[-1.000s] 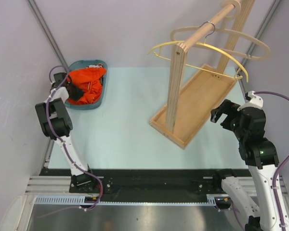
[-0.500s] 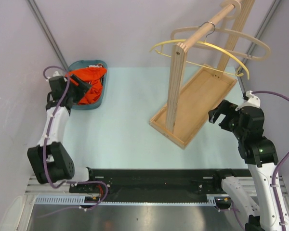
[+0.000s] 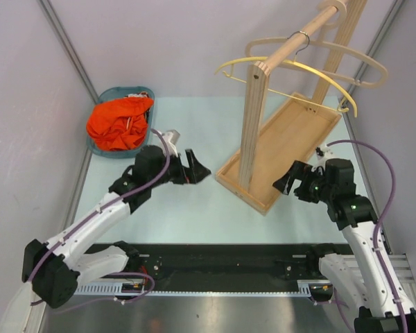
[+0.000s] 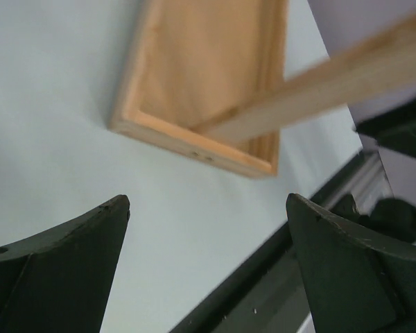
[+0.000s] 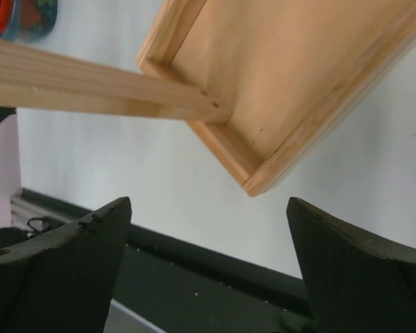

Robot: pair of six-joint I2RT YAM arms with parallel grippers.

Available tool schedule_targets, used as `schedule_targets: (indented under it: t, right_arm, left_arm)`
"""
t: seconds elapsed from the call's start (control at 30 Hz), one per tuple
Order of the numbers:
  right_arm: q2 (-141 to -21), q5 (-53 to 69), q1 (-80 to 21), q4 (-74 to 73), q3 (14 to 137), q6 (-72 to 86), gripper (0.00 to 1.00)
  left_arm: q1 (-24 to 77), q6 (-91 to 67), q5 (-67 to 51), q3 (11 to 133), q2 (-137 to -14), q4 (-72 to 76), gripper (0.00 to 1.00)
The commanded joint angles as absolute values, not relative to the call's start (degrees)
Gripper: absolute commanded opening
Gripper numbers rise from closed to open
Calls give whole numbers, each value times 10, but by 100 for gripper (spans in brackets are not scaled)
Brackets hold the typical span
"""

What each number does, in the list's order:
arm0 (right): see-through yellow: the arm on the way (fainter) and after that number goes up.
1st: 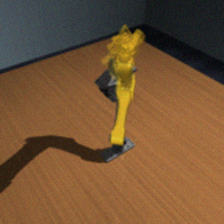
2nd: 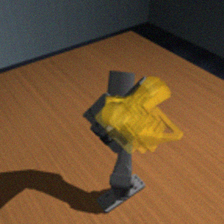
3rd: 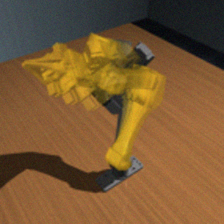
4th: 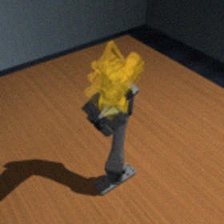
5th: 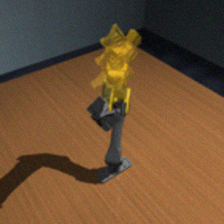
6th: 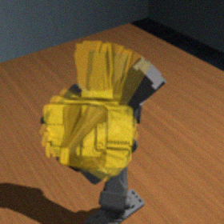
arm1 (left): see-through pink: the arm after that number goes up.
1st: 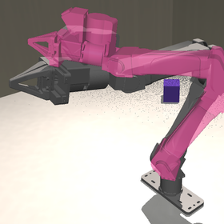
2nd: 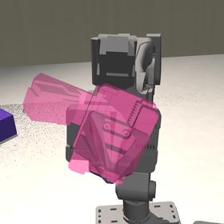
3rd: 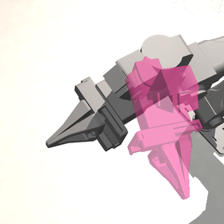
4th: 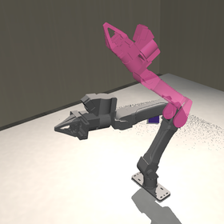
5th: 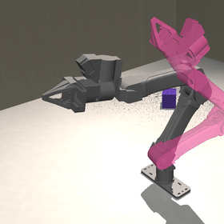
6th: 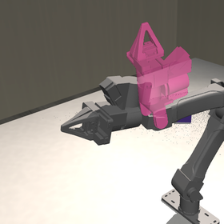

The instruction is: Remove the shorts from the hanger

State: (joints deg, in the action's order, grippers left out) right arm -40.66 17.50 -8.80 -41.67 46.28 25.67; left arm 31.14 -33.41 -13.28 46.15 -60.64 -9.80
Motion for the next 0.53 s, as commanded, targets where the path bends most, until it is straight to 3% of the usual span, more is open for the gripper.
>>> schedule_targets:
  t: [0.0, 0.27, 0.5]
  right_arm:
    - [-382, 279, -110, -325, 404, 310, 100]
    - [-263, 294, -135, -241, 245, 373, 100]
    - [-85, 400, -148, -71, 59, 564, 100]
  left_arm:
    - [383, -321, -165, 376, -520, -3, 100]
    - [450, -438, -227, 156, -318, 114, 100]
    - [452, -489, -313, 101, -162, 150, 100]
